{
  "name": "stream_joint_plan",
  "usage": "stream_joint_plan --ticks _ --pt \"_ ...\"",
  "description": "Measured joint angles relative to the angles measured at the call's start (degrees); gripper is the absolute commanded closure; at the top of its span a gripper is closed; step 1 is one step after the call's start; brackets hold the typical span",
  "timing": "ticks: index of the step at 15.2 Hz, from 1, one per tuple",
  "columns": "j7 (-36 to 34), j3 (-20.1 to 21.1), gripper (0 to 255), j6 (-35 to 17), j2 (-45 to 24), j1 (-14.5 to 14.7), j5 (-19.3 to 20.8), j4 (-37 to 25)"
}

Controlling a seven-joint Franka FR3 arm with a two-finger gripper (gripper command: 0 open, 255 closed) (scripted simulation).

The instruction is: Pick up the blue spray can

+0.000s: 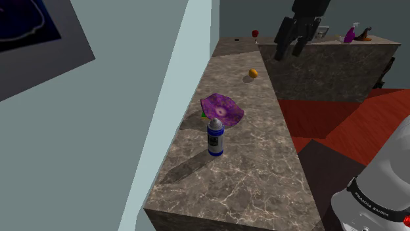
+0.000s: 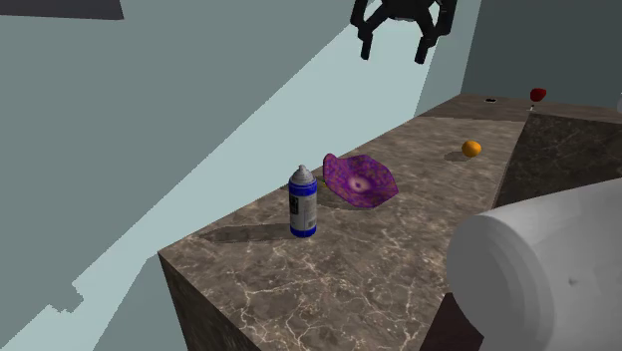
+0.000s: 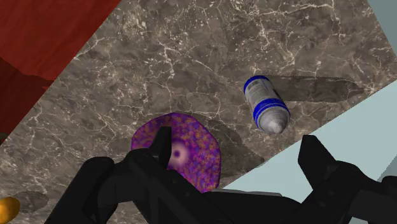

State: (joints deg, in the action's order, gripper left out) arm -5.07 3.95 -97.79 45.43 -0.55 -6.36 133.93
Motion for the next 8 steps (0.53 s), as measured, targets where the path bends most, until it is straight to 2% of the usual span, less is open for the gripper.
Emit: stream_joint_plan --ticks 1,3,8 --pt "0.0 0.0 0 0.0 0.0 0.0 0.0 0.0" --pt "-1.4 2.0 0 -3.6 1.1 0.1 0.1 2.9" --pt "-7.4 10.3 0 -18.4 3.1 0.2 1.1 12.8"
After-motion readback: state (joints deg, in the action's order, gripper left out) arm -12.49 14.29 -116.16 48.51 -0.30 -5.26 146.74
